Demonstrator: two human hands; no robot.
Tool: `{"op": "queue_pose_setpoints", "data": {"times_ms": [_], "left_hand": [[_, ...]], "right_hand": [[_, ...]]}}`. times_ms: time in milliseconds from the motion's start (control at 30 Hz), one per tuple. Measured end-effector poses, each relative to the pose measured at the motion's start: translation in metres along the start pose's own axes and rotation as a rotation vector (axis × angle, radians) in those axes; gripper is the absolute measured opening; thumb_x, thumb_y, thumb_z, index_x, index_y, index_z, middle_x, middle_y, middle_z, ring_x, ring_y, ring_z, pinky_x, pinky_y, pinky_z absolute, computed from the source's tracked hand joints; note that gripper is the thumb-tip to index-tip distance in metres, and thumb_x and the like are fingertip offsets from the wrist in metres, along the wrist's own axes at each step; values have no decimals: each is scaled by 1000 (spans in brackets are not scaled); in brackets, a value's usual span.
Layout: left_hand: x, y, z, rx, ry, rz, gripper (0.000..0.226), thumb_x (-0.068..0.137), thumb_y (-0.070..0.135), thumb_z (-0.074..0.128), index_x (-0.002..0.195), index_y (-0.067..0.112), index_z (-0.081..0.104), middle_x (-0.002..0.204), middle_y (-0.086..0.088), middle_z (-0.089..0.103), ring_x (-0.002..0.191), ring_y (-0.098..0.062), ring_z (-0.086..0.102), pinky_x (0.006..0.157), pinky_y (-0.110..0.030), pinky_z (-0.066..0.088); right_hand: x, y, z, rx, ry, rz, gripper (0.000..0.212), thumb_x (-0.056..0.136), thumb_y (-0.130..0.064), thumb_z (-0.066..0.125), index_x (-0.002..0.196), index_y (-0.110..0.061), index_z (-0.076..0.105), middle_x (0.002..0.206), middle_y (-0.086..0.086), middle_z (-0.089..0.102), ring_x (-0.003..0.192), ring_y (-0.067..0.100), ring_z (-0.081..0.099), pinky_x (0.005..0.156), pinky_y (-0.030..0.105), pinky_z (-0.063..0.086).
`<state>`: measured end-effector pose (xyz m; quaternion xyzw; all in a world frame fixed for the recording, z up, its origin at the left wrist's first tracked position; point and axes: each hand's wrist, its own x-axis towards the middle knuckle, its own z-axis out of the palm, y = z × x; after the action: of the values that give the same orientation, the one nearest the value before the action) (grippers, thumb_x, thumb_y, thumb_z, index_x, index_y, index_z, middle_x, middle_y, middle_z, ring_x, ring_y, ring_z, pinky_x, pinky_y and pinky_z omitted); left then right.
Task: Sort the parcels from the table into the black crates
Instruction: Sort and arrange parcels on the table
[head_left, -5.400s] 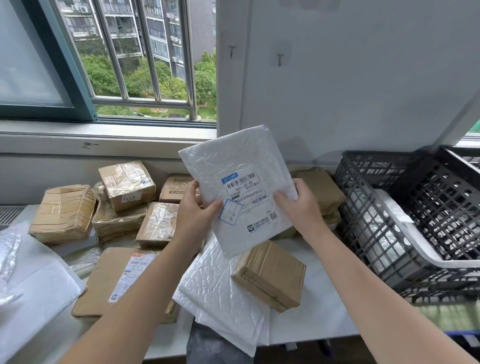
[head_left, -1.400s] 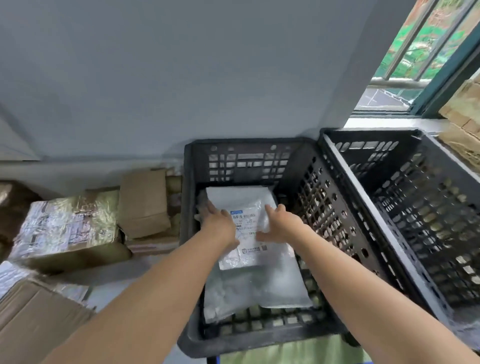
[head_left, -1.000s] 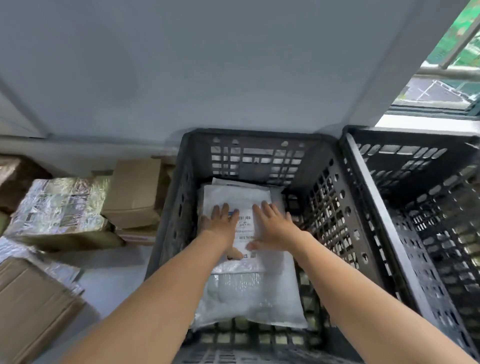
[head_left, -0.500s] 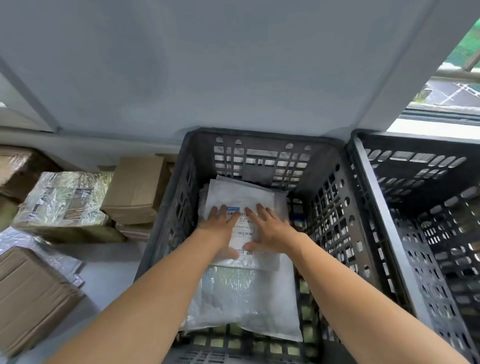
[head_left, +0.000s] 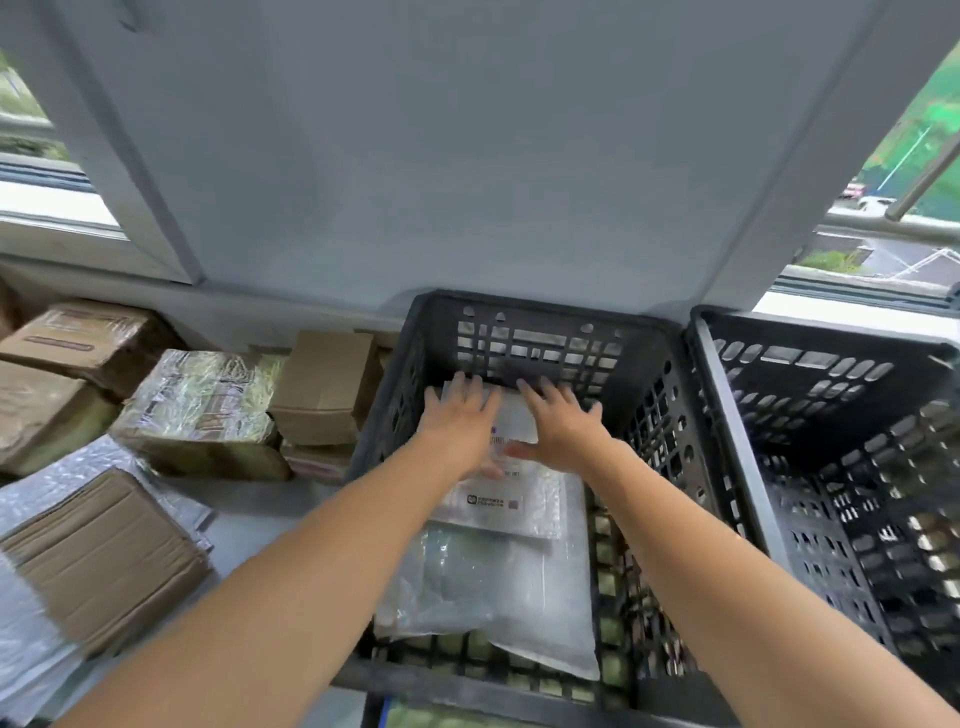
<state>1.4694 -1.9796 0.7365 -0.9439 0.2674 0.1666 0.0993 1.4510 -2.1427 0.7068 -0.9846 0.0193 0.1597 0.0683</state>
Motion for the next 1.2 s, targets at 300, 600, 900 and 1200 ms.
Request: {"op": "queue_pose_setpoints", "data": {"times_ms": [300,600,900,1200], "left_hand": [[-125,-116,-41,45,418,-54,87,94,71,33,158,26,-5,166,-9,-11,151,-36,-11,119,-61,11],[-296,-281,35,-121,472,-242,83,94,71,32,158,30,-1,166,-6,-9,152,-32,-10,119,-59,9],[-360,-366,136,-195,245,-382,76,99,64,26,157,28,-9,166,-7,-11,152,-32,-10,119,-58,14],[-327,-416,217,-262,64,-429,97,92,67,46,158,15,-3,165,-14,2,152,-32,0,119,-56,18]], "right_hand": [[-71,-108,-84,16,357,60,91,90,-70,46,158,-33,-2,167,2,-3,153,30,-2,115,68,7],[-136,-332,-61,-46,439,-157,87,92,-70,42,158,-32,-1,167,0,-3,153,25,0,118,61,7],[-126,-461,29,-24,268,-182,90,88,-73,45,157,-36,1,166,2,-1,152,23,0,116,65,10],[-54,-511,110,39,35,-132,110,70,-83,60,150,-49,-8,165,11,-7,151,36,0,110,72,13]]}}
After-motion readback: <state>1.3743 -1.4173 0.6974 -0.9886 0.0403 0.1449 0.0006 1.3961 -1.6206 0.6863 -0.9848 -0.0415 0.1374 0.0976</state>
